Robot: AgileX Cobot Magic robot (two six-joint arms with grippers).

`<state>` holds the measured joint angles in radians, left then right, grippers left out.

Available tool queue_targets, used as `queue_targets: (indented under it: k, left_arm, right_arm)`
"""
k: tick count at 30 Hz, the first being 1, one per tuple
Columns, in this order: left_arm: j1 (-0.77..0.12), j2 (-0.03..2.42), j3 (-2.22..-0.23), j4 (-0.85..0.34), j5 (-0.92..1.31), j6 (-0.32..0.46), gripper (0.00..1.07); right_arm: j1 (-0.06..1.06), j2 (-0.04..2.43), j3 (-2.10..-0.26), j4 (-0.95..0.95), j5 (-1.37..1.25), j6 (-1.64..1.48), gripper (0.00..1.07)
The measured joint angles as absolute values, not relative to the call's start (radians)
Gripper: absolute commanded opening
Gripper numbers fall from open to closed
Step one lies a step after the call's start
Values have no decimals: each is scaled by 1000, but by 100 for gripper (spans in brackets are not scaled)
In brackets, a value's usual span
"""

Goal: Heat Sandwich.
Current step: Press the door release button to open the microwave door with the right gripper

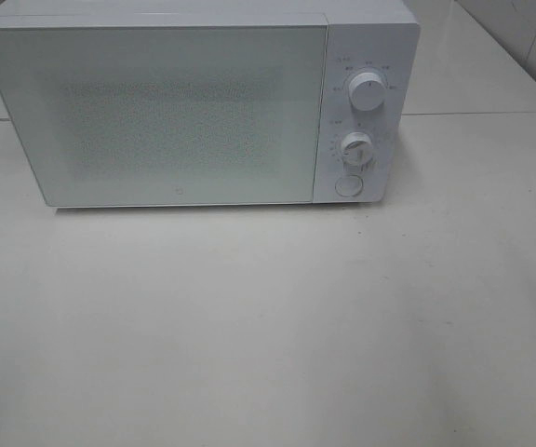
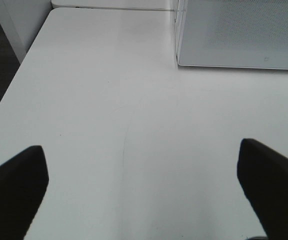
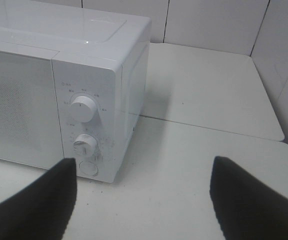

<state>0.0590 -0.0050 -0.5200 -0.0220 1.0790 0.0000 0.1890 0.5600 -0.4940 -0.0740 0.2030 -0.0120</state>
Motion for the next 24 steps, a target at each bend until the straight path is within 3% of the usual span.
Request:
queue_targets:
  k: [24]
  left_arm:
    - [59, -5, -520, -22, 1079, 0, 98]
  right_arm:
    - [189, 996, -494, -56, -260, -11, 72]
